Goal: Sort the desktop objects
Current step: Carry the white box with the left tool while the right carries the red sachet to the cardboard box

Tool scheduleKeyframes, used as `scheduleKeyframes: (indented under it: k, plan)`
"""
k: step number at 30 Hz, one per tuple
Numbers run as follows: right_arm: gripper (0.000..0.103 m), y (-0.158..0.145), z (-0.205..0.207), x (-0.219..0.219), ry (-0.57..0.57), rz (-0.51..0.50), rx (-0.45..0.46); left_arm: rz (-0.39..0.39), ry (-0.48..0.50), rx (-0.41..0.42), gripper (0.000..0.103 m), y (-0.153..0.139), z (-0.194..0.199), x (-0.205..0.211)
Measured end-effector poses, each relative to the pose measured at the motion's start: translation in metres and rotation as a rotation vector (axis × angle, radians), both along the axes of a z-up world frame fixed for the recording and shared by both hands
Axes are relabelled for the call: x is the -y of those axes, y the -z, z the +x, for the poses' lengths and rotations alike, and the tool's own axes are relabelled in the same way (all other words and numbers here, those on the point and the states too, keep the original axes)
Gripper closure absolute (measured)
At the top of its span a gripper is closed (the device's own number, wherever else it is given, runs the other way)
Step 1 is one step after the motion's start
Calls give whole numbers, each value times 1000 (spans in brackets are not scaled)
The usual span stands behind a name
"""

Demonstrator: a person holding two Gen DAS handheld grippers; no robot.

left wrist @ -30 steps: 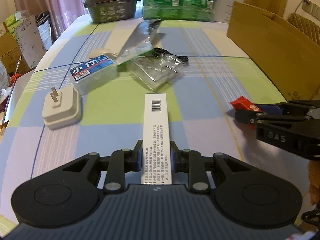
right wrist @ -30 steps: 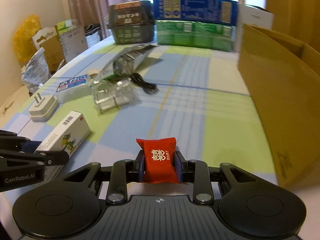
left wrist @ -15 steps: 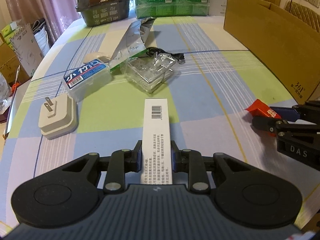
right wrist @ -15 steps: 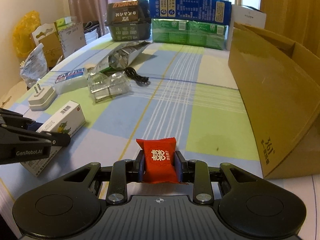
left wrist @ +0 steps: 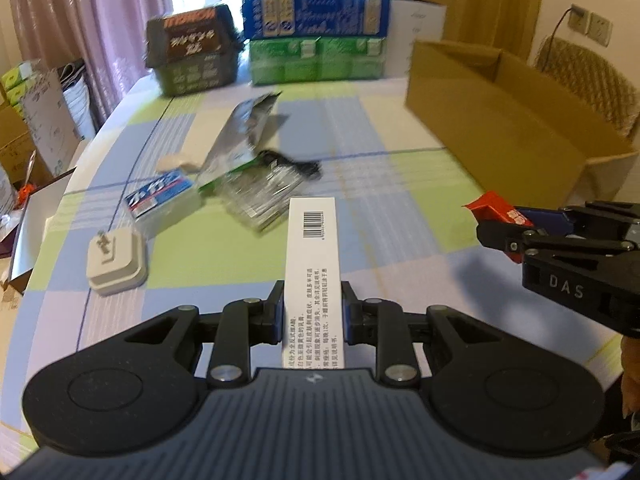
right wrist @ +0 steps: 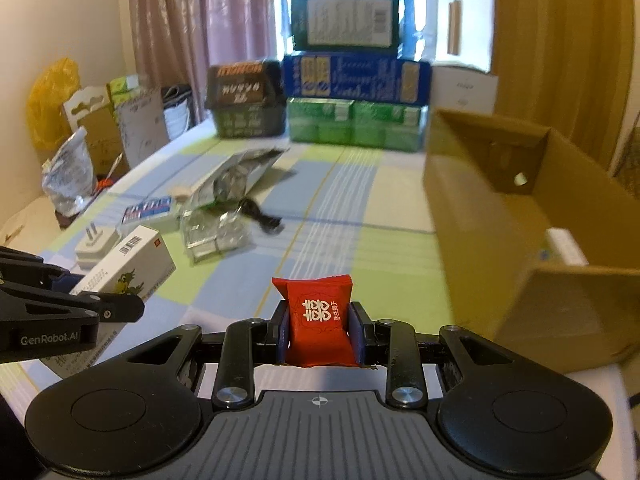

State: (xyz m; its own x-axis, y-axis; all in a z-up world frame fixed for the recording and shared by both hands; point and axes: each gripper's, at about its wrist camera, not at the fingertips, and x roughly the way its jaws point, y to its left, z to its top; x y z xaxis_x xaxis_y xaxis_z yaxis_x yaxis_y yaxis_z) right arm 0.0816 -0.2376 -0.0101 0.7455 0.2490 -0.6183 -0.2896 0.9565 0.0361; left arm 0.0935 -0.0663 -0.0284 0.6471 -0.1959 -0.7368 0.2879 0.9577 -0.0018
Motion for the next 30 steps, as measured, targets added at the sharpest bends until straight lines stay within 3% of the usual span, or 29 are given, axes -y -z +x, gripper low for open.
scheduleKeyframes:
  k: [12, 30]
  plan:
    - [76, -57, -9, 74, 132, -6, 91, -81, 138, 35, 81, -44, -10, 78]
    - [76, -64, 1, 155, 219, -15, 96, -120, 225, 5, 82, -64, -2, 168]
